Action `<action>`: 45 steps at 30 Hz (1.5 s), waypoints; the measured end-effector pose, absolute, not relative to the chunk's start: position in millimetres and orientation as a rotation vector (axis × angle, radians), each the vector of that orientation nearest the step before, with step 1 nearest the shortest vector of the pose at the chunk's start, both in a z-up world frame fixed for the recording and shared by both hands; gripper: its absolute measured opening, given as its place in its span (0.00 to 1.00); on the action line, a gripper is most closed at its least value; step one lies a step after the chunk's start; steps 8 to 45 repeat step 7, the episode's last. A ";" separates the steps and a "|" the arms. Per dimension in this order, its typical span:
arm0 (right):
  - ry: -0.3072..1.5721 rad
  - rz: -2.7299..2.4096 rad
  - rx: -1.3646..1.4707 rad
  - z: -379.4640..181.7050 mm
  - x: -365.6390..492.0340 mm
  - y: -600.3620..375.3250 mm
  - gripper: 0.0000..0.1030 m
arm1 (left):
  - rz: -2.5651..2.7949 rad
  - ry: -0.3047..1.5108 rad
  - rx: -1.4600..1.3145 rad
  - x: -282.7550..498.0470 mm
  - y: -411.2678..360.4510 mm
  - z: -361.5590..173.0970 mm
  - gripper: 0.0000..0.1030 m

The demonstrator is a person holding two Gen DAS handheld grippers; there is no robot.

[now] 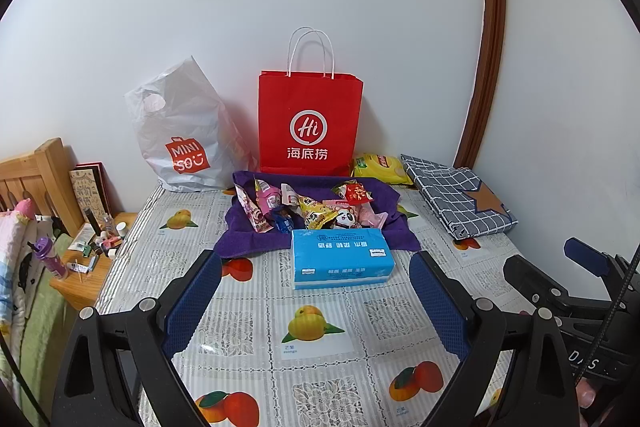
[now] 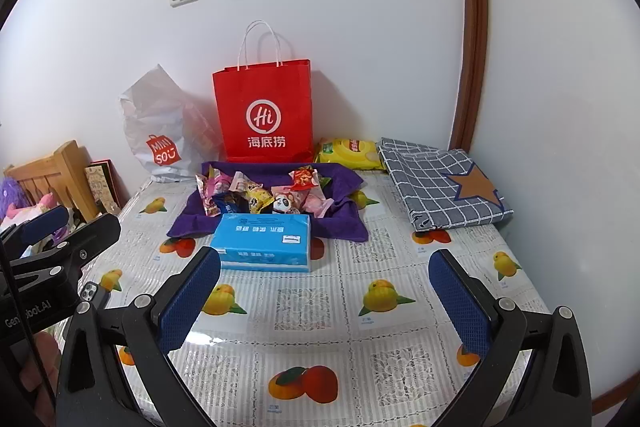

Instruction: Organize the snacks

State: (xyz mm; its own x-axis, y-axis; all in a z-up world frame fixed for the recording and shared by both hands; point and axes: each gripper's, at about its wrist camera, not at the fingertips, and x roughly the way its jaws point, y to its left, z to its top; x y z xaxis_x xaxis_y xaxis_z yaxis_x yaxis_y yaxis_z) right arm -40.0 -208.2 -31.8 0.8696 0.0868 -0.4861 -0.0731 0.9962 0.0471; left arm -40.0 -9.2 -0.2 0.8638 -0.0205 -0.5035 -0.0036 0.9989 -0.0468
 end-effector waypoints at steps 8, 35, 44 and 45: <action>0.502 0.093 0.023 -33.2 -42.0 -207.3 1.00 | -0.005 0.528 -0.049 -41.4 -9.4 0.8 0.92; 0.502 0.093 0.023 -33.2 -42.0 -207.3 1.00 | -0.005 0.528 -0.049 -41.4 -9.4 0.8 0.92; 0.502 0.093 0.023 -33.2 -42.0 -207.3 1.00 | -0.005 0.528 -0.049 -41.4 -9.4 0.8 0.92; 0.502 0.093 0.023 -33.2 -42.0 -207.3 1.00 | -0.005 0.528 -0.049 -41.4 -9.4 0.8 0.92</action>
